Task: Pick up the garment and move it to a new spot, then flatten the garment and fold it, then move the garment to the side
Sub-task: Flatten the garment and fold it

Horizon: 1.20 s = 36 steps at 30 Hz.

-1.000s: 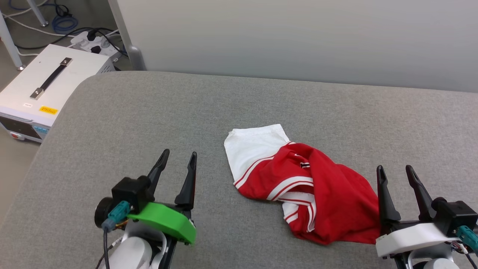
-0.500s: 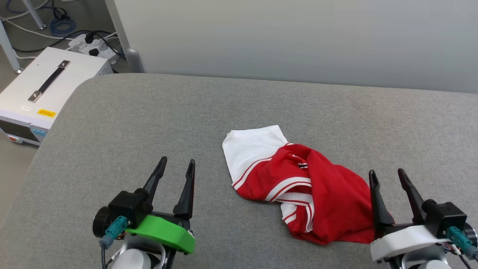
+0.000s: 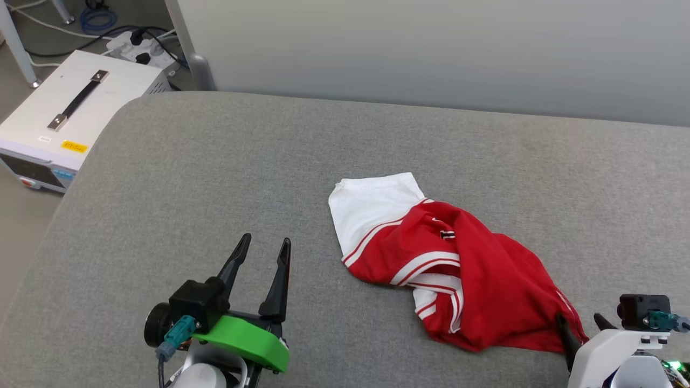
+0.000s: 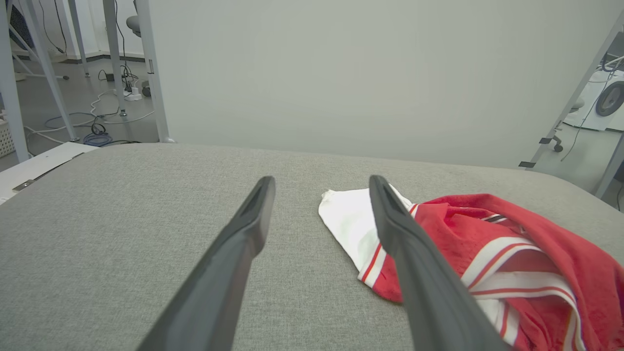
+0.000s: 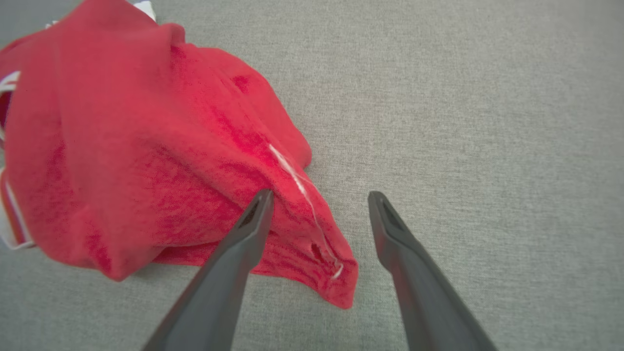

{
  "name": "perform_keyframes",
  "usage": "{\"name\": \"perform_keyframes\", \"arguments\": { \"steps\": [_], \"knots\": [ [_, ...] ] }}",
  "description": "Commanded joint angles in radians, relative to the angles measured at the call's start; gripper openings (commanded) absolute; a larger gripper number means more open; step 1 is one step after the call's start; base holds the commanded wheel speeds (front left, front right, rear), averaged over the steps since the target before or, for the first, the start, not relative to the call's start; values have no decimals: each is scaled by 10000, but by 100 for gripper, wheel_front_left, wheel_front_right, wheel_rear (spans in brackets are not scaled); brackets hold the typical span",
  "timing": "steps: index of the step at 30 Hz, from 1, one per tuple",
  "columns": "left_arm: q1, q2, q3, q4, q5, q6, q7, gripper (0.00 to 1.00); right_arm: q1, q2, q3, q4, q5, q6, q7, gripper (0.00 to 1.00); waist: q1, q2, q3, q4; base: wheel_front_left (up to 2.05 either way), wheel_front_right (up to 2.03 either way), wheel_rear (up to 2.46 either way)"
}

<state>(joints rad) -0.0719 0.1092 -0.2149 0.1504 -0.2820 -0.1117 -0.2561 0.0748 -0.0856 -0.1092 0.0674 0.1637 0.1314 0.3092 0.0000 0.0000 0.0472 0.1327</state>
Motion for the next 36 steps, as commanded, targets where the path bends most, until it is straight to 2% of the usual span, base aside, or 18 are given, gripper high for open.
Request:
{"name": "perform_keyframes", "arguments": {
  "steps": [1,5,13,14,15,16,17,22,26,31,36],
  "knots": [
    [53,-83,43,26,85,-85,-56,100,142,83,-108,-88,26,-7,399,100,0,0,171,135,0,0,0],
    [-107,-168,65,47,157,-133,-56,100,89,179,-335,-42,61,-7,954,100,0,0,464,295,0,0,0],
    [-415,-254,176,148,236,-175,-57,100,-259,284,-470,1024,169,-7,912,100,0,0,900,557,0,0,0],
    [-437,-261,182,164,241,-177,-57,100,-280,291,-452,1163,181,-7,889,96,0,0,917,580,0,0,0],
    [-459,-268,199,181,244,-179,-57,100,-318,298,-434,1306,198,-7,812,34,0,0,933,595,0,0,0],
    [-473,-274,214,196,244,-181,-57,100,-357,303,-456,1392,235,-7,704,5,0,0,938,605,0,0,0],
    [-487,-281,230,221,245,-182,-57,100,-402,309,-481,1473,249,-7,551,0,0,0,925,613,0,0,0],
    [-413,-305,304,338,249,-186,-57,100,-620,315,-744,1449,154,-7,-246,0,0,0,639,534,0,0,0],
    [-268,-317,289,366,232,-188,-57,100,-849,89,-993,848,57,-7,-821,0,0,0,261,393,0,0,0],
    [-4,-337,243,410,215,-188,-57,100,-1114,-460,-1157,-689,-16,-7,-1196,0,0,0,-359,230,0,0,0],
    [79,-370,139,382,191,-189,-57,100,-1638,-1348,-1330,-2419,-86,-7,-914,0,0,0,-681,291,0,0,0]
  ]
}}
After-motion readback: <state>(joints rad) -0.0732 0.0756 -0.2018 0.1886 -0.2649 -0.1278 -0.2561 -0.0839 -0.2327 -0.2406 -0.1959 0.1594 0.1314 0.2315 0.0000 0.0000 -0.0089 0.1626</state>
